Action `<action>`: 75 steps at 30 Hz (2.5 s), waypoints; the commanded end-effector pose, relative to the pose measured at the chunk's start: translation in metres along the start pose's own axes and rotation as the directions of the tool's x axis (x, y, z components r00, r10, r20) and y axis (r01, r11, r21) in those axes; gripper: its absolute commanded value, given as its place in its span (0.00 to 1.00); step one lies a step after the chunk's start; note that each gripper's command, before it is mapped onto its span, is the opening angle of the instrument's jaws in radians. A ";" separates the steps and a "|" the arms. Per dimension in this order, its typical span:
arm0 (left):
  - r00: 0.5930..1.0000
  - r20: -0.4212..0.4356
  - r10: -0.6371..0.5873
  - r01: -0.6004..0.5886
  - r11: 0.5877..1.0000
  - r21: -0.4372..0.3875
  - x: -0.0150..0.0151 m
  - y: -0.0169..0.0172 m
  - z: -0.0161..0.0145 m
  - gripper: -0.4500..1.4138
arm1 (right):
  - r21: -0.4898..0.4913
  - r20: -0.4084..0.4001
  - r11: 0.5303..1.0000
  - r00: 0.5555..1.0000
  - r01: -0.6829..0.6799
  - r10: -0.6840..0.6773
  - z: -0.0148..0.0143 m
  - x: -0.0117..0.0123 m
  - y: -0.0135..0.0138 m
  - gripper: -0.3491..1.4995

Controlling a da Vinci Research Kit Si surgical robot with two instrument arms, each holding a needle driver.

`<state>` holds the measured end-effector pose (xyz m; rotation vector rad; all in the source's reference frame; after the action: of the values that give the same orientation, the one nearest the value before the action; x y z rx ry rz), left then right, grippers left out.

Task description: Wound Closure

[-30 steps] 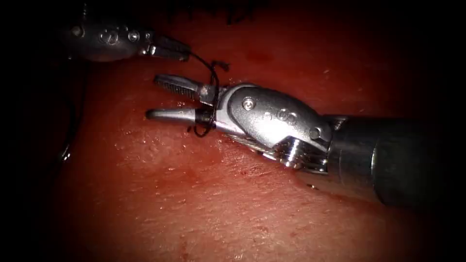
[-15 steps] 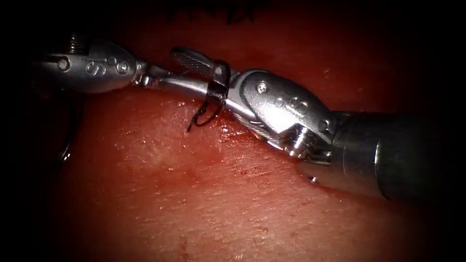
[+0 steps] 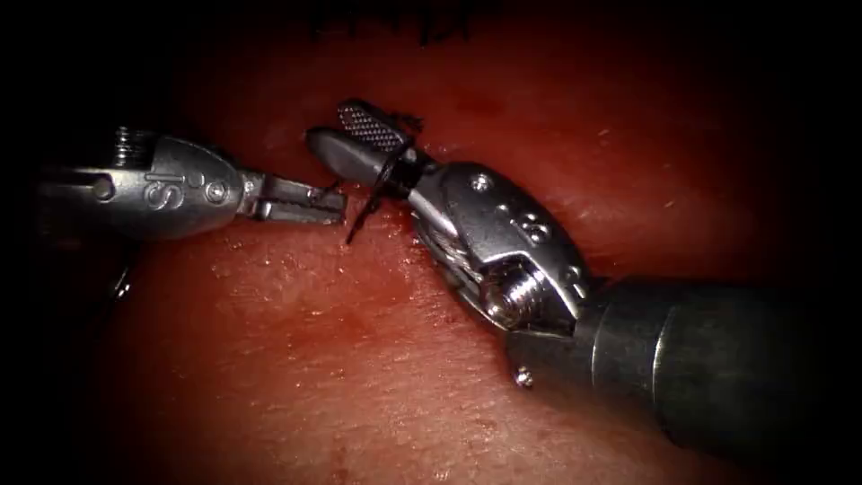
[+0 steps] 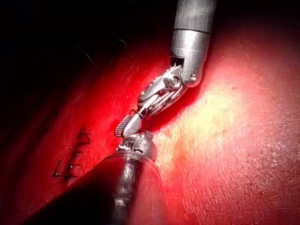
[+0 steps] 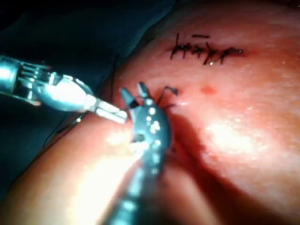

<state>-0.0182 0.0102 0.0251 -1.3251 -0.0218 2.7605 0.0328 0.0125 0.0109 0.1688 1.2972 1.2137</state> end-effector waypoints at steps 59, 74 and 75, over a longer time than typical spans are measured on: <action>1.000 0.017 -0.006 0.006 1.000 0.025 0.0008 -0.0013 0.0008 0.00 | -0.457 0.163 0.880 0.961 -0.125 0.222 0.0044 -0.0057 0.0039 0.00; 0.999 0.037 -0.032 0.032 0.999 0.020 -0.0022 -0.0036 0.0002 0.00 | -0.419 0.121 0.905 0.983 -0.076 0.138 0.0014 -0.0011 -0.0013 0.00; 0.998 0.051 -0.047 0.046 0.999 0.016 -0.0032 -0.0042 0.0007 0.00 | -0.413 0.115 0.908 0.986 -0.066 0.124 0.0007 -0.0007 -0.0024 0.00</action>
<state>-0.0158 0.0141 0.0277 -1.2356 -0.0272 2.7526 0.0342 0.0119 0.0100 0.0101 0.8919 1.5081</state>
